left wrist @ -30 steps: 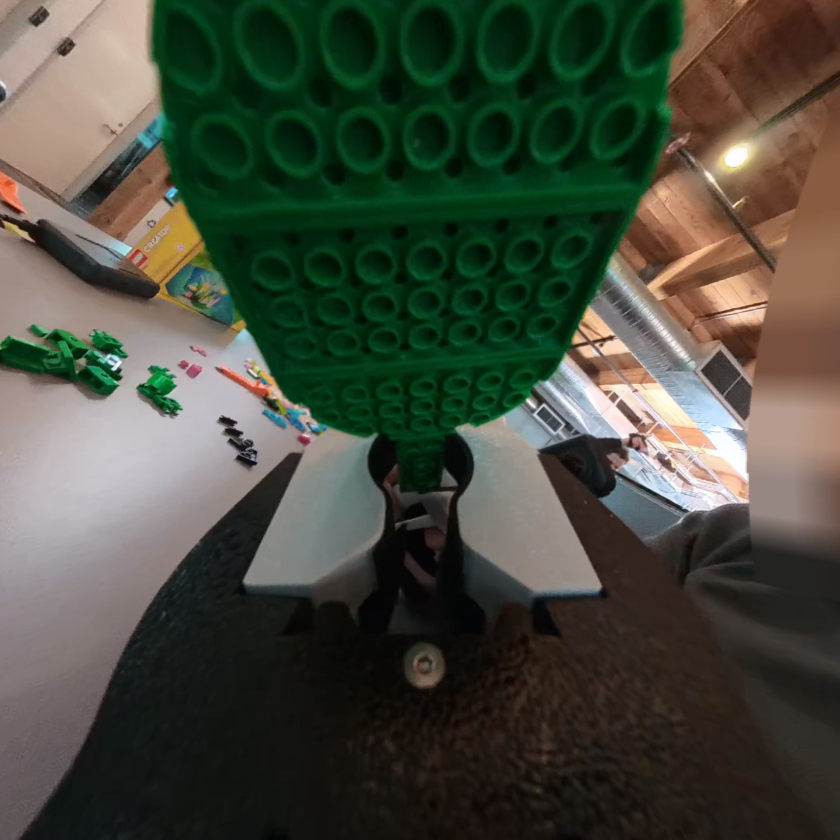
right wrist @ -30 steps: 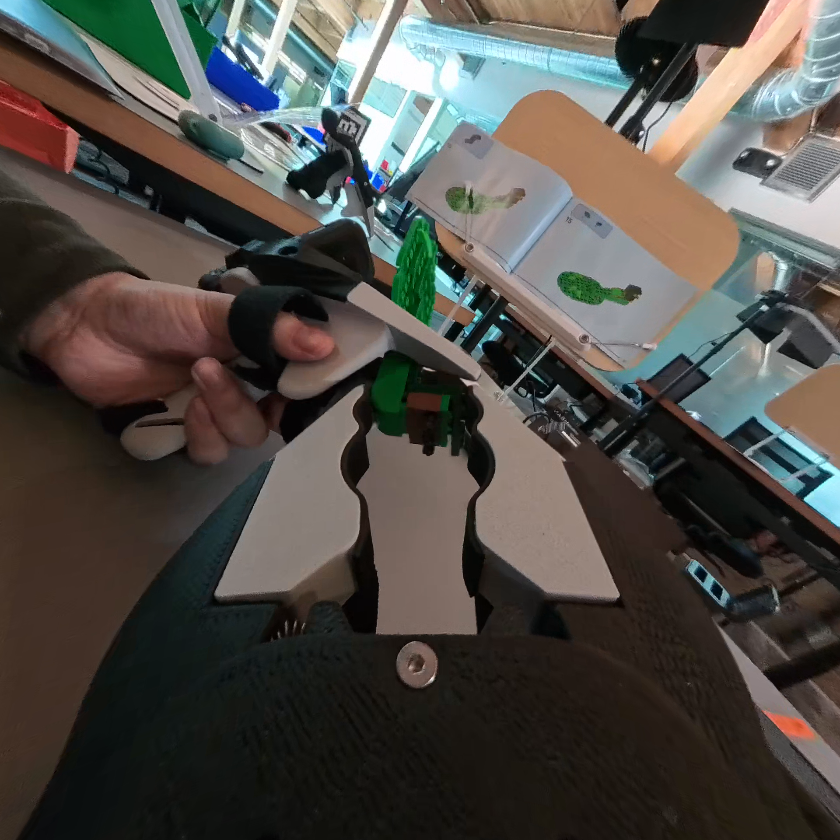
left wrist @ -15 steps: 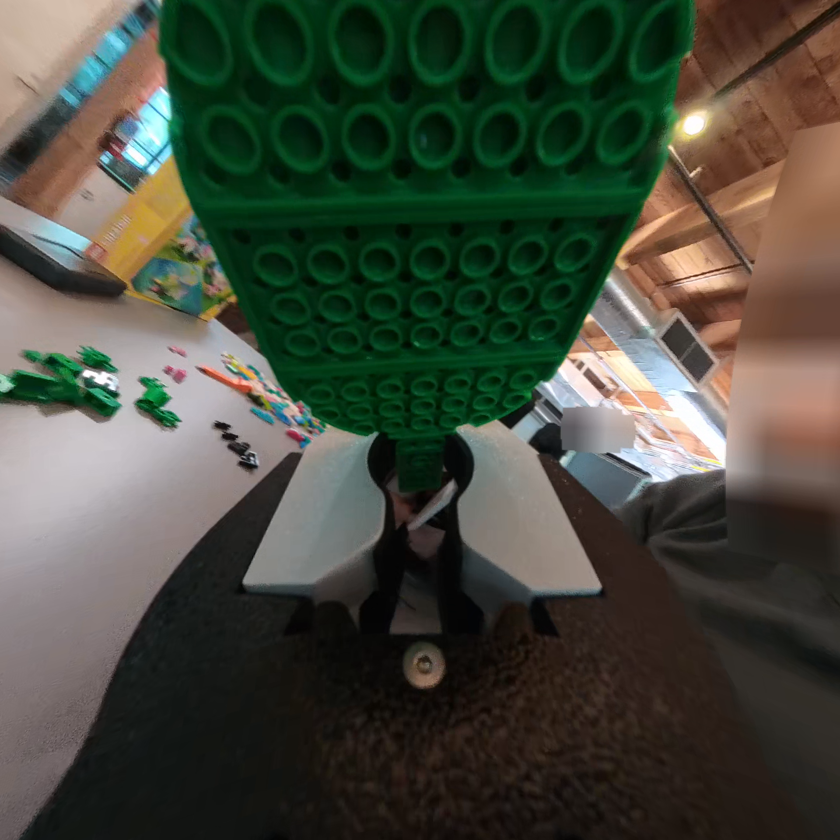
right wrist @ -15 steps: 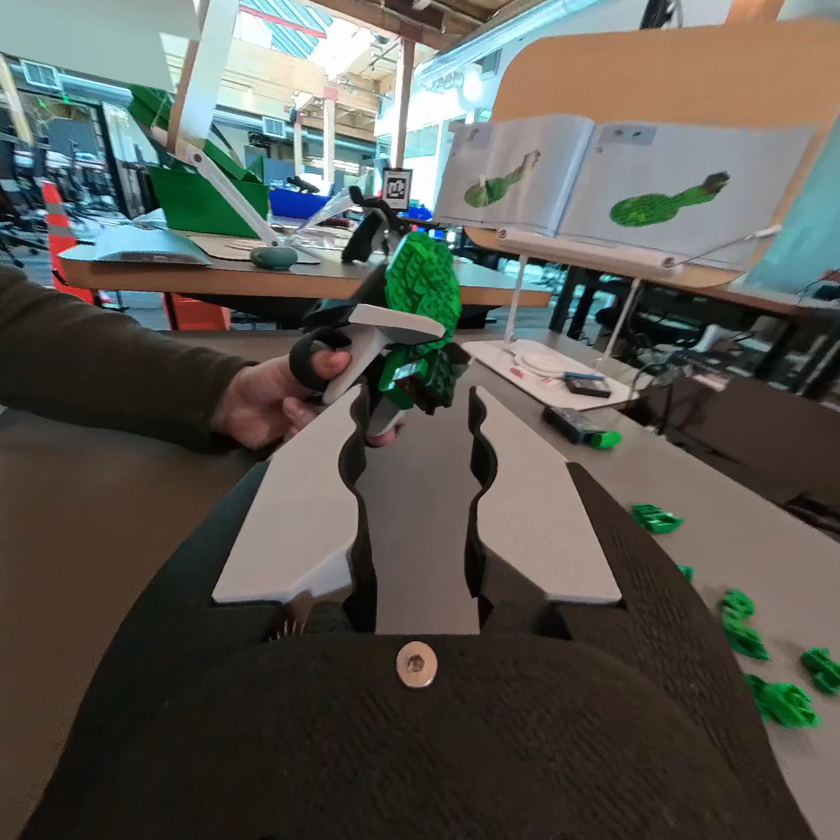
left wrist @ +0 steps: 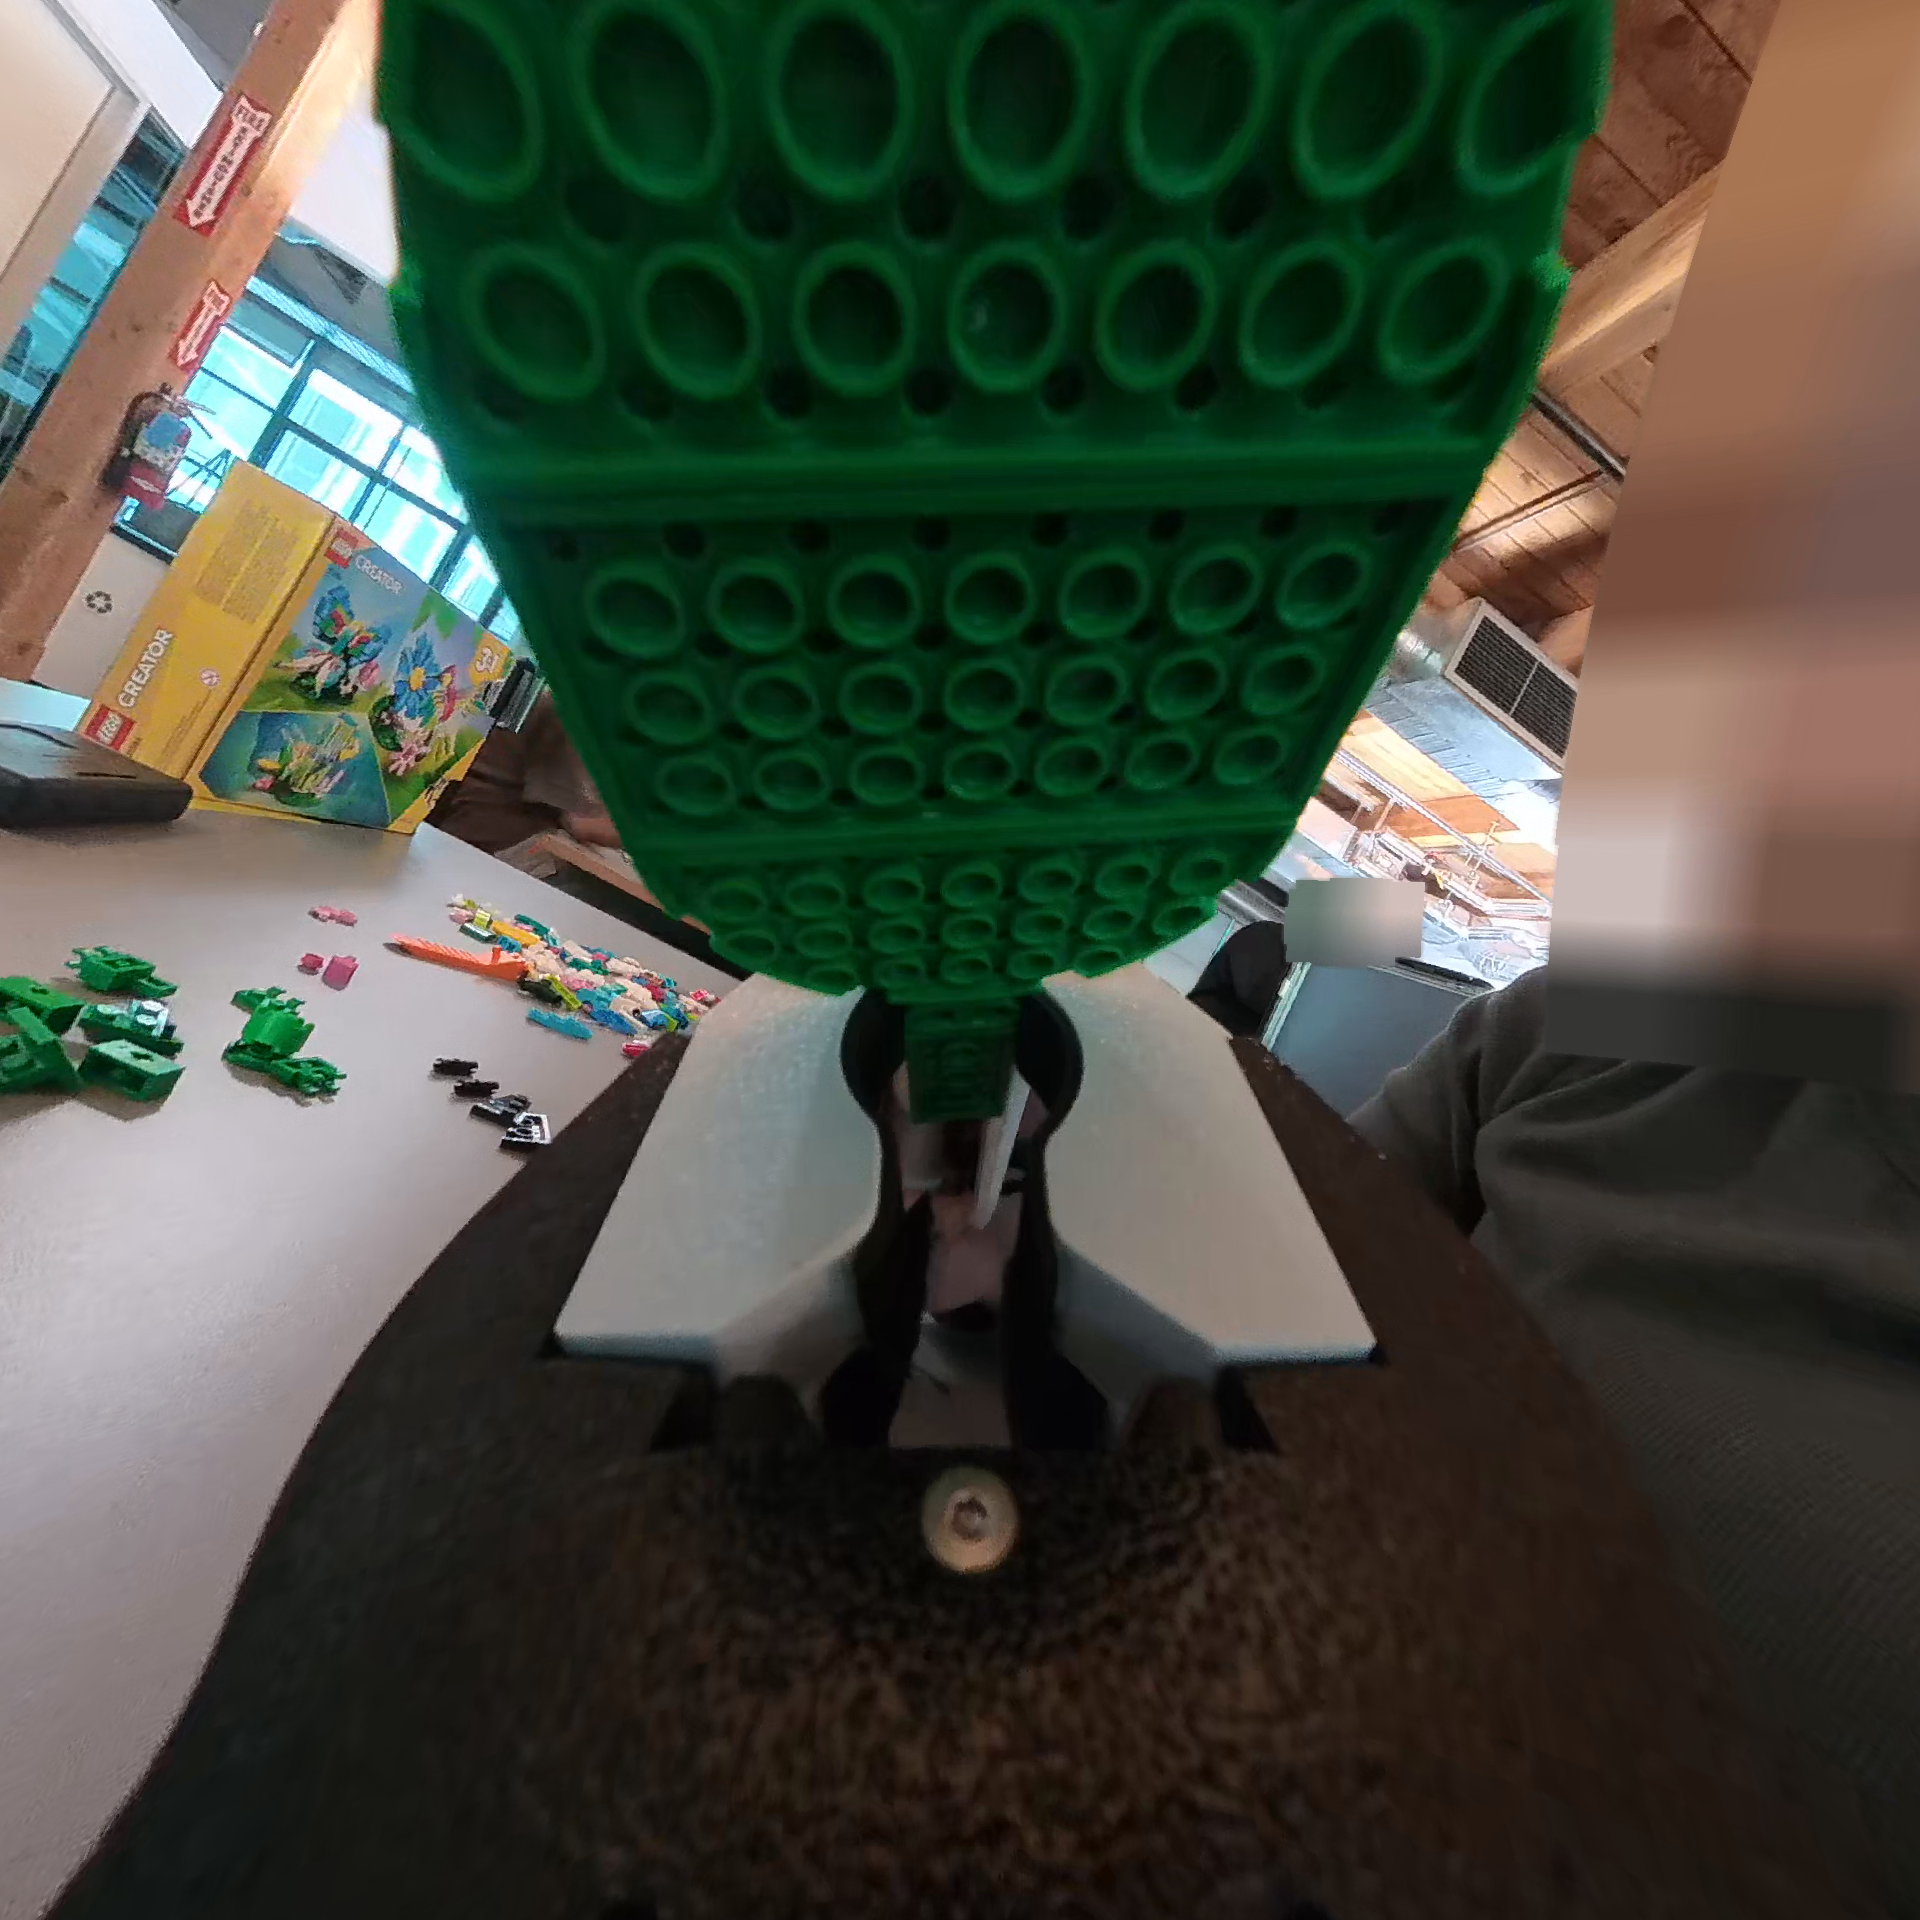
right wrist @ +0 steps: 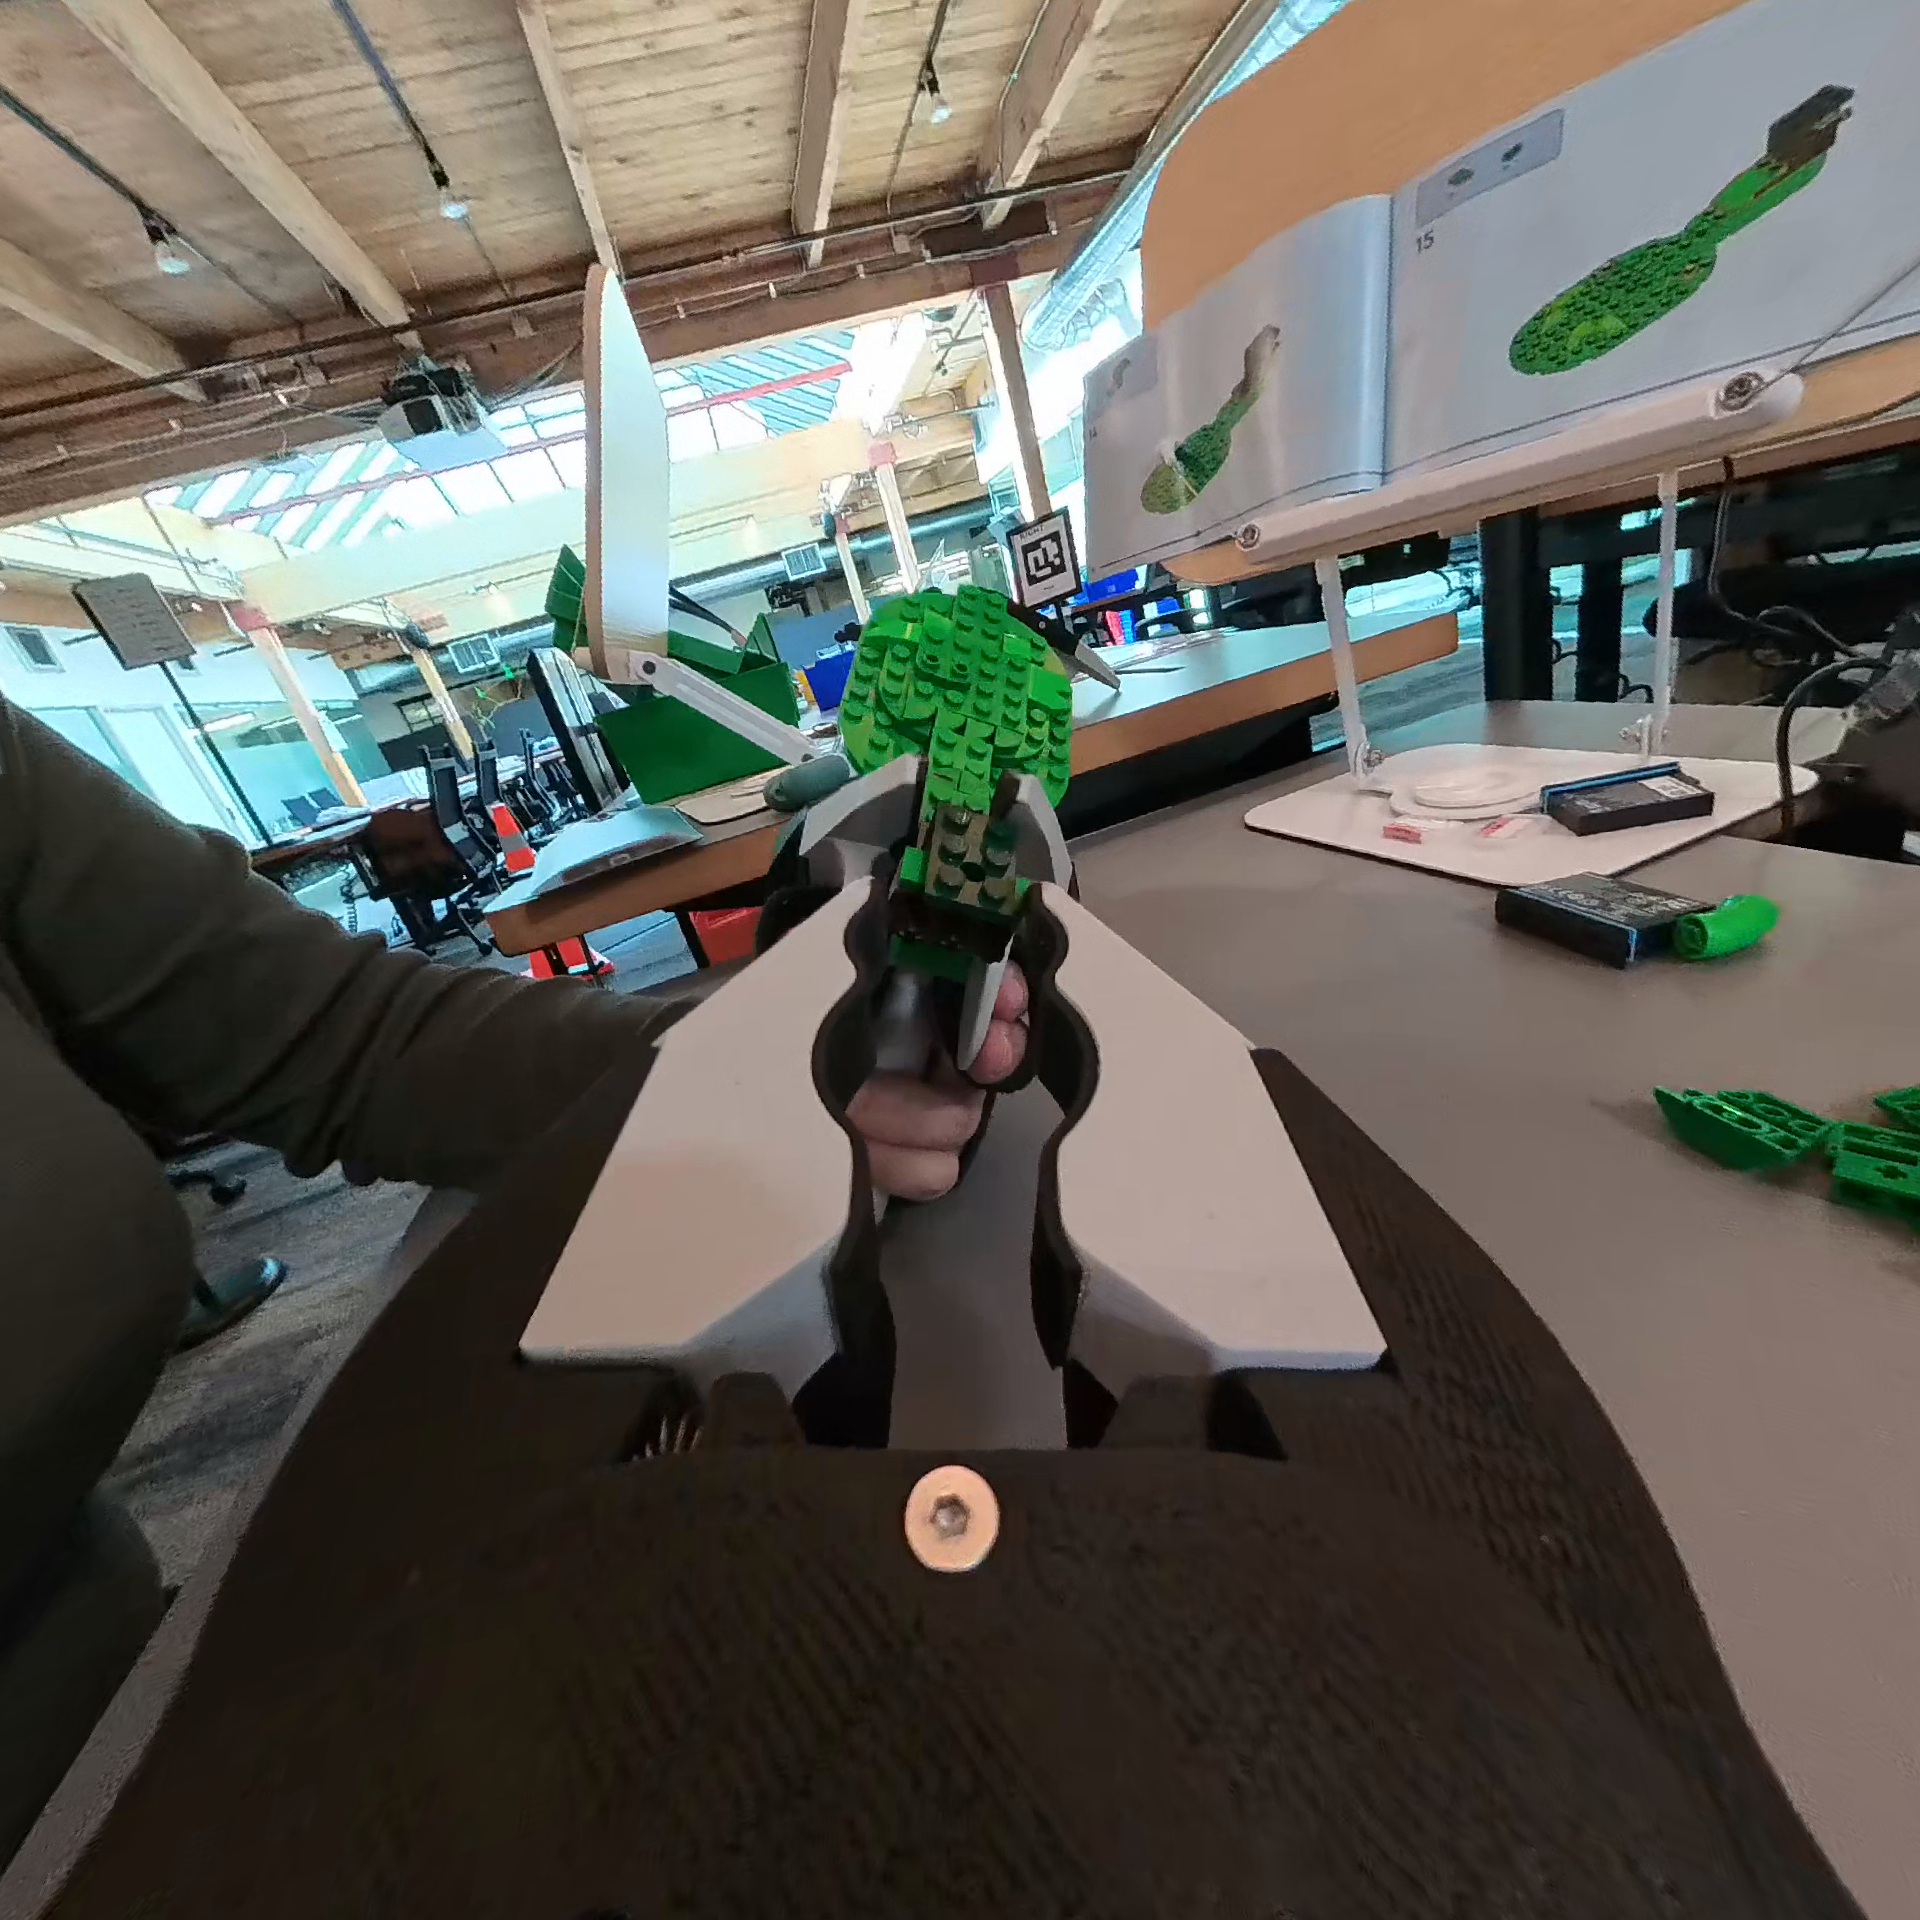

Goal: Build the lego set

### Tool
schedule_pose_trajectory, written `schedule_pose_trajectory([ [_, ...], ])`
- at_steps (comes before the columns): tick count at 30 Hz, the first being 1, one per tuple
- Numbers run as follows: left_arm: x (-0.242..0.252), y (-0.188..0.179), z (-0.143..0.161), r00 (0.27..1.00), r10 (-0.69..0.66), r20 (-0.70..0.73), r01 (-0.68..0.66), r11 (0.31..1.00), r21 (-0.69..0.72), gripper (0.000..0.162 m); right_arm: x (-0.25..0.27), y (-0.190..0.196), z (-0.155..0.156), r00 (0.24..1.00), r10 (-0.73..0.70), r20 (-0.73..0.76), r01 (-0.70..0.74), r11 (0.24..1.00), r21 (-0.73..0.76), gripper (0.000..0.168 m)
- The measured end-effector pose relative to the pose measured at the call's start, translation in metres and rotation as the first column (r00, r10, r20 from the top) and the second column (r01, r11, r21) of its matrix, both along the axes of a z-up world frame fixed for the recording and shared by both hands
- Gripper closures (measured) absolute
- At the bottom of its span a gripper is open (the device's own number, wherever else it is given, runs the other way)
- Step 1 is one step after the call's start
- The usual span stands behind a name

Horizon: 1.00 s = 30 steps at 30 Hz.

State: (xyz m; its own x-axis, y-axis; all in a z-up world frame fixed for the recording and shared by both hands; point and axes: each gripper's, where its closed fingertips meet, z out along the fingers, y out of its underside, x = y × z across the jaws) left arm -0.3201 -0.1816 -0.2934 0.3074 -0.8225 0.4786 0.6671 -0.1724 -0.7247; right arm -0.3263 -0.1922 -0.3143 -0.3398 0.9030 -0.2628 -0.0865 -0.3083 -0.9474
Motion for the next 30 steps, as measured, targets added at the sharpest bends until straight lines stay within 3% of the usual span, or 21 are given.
schedule_pose_trajectory([
  [11, 0.005, 0.010, -0.012, 0.997, 0.021, -0.071, -0.027, 0.996, -0.086, 0.149, 0.003, 0.007, -0.009, 0.998, 0.008, 0.054, -0.011, 0.998, 0.061, 0.144],
  [15, 0.009, 0.013, -0.017, 0.994, 0.030, -0.110, -0.042, 0.993, -0.111, 0.121, 0.004, 0.015, -0.005, 0.999, -0.034, 0.034, 0.033, 0.999, 0.041, 0.145],
  [17, 0.013, 0.014, -0.020, 0.991, 0.021, -0.134, -0.038, 0.992, -0.124, 0.114, 0.005, 0.018, -0.002, 0.999, -0.033, 0.018, 0.033, 0.999, -0.008, 0.145],
  [25, 0.019, 0.011, -0.023, 0.990, -0.019, -0.143, 0.000, 0.991, -0.134, 0.117, 0.013, 0.030, 0.009, 0.997, 0.005, -0.071, -0.019, 0.982, -0.189, 0.145],
  [27, 0.017, 0.011, -0.021, 0.991, -0.016, -0.134, -0.001, 0.992, -0.126, 0.125, 0.016, 0.034, 0.012, 0.996, 0.018, -0.090, -0.039, 0.972, -0.233, 0.145],
  [29, 0.014, 0.010, -0.019, 0.991, 0.014, -0.132, -0.028, 0.994, -0.106, 0.147, 0.018, 0.029, 0.014, 0.993, 0.072, -0.096, -0.093, 0.966, -0.241, 0.145],
  [30, 0.013, 0.008, -0.016, 0.991, 0.025, -0.131, -0.035, 0.997, -0.074, 0.147, 0.018, 0.027, 0.014, 0.992, 0.084, -0.092, -0.103, 0.967, -0.233, 0.145],
])
